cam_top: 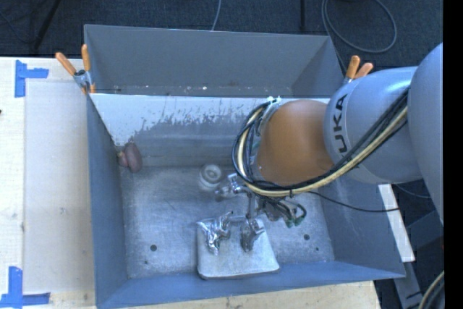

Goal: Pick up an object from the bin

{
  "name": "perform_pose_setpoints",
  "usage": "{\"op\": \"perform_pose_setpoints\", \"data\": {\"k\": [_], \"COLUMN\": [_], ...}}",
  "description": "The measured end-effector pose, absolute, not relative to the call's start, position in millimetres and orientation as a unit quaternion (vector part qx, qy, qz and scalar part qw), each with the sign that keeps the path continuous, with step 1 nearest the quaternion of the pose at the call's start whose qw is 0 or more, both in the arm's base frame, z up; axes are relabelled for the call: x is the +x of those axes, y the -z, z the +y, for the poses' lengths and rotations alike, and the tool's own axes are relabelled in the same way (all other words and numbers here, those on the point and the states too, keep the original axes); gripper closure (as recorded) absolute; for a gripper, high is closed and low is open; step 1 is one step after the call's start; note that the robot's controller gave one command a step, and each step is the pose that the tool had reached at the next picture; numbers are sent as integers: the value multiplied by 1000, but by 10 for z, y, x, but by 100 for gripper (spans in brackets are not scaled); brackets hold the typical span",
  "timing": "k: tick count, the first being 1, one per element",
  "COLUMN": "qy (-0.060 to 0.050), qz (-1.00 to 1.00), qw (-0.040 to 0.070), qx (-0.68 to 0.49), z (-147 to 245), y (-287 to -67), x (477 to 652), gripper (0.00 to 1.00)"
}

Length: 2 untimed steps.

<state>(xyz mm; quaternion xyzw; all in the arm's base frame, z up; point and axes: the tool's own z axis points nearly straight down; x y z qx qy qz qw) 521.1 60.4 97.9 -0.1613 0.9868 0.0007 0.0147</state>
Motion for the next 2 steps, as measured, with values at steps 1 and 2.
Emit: {"op": "perform_pose_setpoints", "data": {"k": [1,2], "qy": [1,0], "qz": [970,963], "qw": [7,7], "qx": [-243,-268], "z": [885,890], "y": [-1034,-975], "x": [5040,5094], "gripper": [0,0]}}
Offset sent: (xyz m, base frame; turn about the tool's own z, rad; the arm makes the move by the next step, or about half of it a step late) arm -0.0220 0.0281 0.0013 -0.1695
